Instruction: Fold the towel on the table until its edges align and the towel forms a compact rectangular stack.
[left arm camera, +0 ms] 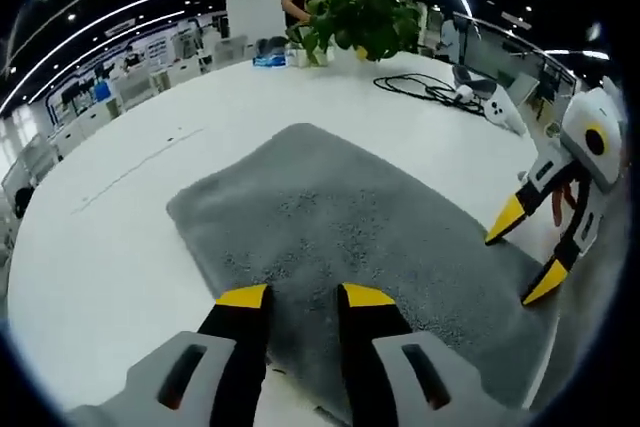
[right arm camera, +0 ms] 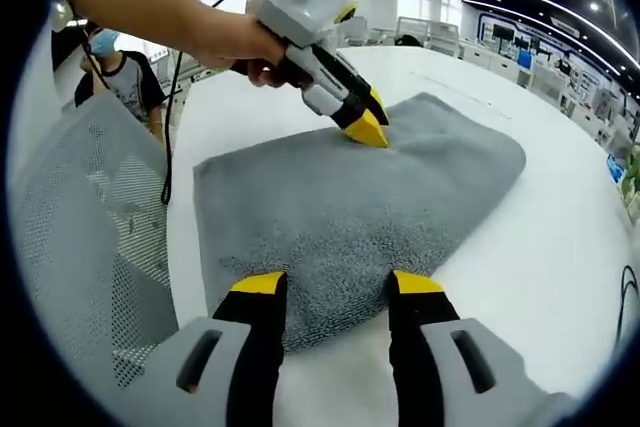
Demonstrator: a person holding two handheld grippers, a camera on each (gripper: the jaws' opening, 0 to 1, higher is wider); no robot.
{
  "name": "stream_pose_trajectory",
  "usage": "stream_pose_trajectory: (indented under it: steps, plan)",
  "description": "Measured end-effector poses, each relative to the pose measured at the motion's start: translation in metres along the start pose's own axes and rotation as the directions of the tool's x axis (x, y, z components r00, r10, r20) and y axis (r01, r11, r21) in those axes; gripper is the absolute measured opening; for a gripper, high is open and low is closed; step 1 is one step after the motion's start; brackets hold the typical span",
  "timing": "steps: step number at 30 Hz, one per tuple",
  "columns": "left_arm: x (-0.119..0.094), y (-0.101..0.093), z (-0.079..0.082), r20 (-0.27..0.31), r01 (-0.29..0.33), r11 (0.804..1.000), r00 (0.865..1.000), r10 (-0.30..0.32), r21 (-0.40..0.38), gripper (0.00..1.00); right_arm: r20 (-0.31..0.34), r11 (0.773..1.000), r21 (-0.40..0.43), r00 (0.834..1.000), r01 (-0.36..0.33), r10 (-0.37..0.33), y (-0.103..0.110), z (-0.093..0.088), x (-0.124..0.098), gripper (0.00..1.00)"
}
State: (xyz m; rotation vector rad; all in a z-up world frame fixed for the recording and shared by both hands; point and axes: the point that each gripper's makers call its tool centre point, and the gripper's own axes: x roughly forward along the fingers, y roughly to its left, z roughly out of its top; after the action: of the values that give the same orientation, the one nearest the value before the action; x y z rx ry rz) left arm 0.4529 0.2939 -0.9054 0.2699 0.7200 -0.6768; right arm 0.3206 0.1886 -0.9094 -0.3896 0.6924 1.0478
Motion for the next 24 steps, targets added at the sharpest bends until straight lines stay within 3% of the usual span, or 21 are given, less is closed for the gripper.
stream_pose_trajectory:
  steps: [10, 16, 24]
  plan:
    - [-0.006, 0.003, 0.0, 0.0, 0.025, 0.999, 1.0, -0.025, -0.033, 0.29, -0.01, 1.0, 0.003, 1.0, -0.004, 0.004, 0.0, 0.0, 0.0, 0.41]
    - [-0.022, -0.001, 0.002, 0.007, 0.025, 1.0, 1.0, -0.025, -0.007, 0.32, -0.009, 1.0, 0.027, 1.0, -0.007, 0.007, 0.001, 0.005, -0.002, 0.44]
    - [-0.05, -0.004, 0.011, 0.042, 0.026, 1.0, 0.999, -0.025, -0.009, 0.33, 0.047, 1.0, 0.007, 0.999, -0.007, 0.006, 0.007, 0.023, -0.011, 0.49]
